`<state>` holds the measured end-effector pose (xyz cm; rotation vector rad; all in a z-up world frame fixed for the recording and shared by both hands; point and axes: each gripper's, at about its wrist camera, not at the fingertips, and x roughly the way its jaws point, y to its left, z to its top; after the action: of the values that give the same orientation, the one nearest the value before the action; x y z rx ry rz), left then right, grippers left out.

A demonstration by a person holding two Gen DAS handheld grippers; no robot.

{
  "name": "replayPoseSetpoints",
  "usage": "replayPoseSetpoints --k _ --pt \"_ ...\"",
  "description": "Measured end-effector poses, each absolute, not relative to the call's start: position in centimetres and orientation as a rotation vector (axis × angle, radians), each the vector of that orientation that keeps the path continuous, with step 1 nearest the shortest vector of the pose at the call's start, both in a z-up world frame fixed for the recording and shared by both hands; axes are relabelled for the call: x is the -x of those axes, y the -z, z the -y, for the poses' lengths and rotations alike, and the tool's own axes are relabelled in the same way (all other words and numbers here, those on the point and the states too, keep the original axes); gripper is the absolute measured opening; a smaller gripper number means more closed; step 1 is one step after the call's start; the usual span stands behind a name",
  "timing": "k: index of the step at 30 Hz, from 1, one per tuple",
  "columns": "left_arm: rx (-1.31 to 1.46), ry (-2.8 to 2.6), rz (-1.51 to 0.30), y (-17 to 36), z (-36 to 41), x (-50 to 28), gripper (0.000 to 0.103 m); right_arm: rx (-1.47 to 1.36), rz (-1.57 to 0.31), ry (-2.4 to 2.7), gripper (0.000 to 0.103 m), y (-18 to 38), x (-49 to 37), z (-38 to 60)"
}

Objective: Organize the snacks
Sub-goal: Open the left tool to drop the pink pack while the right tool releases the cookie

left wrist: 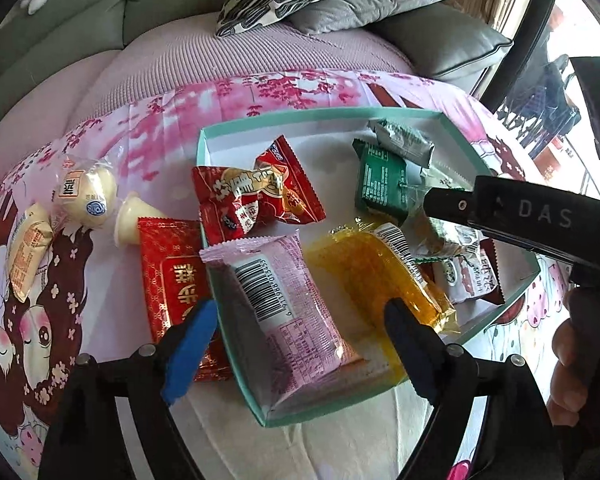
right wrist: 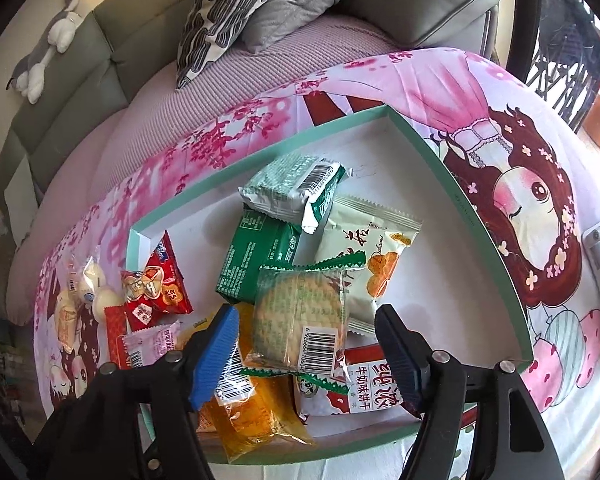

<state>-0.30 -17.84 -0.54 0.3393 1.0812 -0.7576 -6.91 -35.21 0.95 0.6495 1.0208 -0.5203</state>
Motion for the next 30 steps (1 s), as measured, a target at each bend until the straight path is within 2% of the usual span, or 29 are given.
replayPoseSetpoints --k 6,13,27,28,30 --pt "-0.274 0.734 -1.067 -0.7 16.1 -0.1 0.086 -0.651 -1.021 0.522 0.074 -0.8 6.8 35.1" --pt "-0.066 0.552 -1.058 -1.6 11.2 -3.8 0.086 -0.637 -1.026 0.514 0.074 -0.9 6.5 34.7" --pt "0.144 0.283 -1.092 -0.2 3.4 -8.1 0.086 -0.552 -1.031 0.482 0.075 -1.7 5.5 31.9" --pt "0.145 0.28 -1.092 -0.1 3.3 -8.2 0.087 -0.549 -1.029 0.478 0.077 -1.7 5.4 31.8" --pt "0.137 0.273 -1.089 -0.1 3.3 -8.1 0.096 -0.547 -1.029 0.473 0.083 -1.7 5.3 31.7"
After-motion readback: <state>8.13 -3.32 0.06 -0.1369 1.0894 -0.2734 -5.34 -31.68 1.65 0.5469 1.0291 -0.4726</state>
